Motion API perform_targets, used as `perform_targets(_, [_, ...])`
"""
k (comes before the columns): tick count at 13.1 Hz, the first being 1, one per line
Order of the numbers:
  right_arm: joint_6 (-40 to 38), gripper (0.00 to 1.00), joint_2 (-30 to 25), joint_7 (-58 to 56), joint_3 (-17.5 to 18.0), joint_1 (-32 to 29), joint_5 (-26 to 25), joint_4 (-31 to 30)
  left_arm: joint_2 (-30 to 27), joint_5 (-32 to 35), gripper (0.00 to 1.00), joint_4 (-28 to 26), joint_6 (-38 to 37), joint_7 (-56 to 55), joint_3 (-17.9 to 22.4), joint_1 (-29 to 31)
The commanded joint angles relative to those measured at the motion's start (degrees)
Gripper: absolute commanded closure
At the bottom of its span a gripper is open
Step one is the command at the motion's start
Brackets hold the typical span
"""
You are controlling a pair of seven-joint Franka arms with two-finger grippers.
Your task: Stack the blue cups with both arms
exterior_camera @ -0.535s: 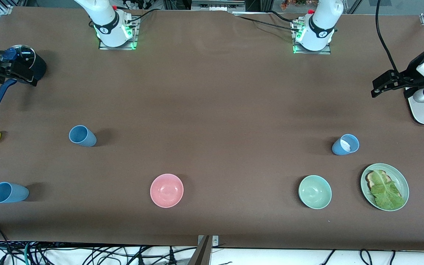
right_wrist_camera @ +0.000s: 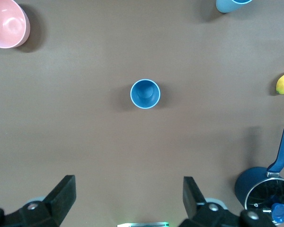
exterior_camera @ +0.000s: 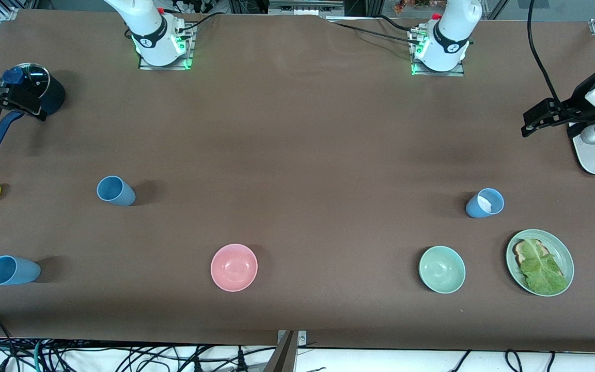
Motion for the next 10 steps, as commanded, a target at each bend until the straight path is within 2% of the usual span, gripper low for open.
perform_targets(1, [-1.46, 0.0, 0.3, -0.37, -0.42, 0.27, -0.03, 1.68, 0.15, -0.65, 0.0, 1.05, -0.69, 1.15, -0.12, 0.3])
perform_targets(10, [-1.28, 0.0, 0.91, -0.89, -0.24, 0.45, -0.12, 1.59, 0.33, 0.84, 0.0, 1.05, -0.61, 2.39, 0.23, 0.3])
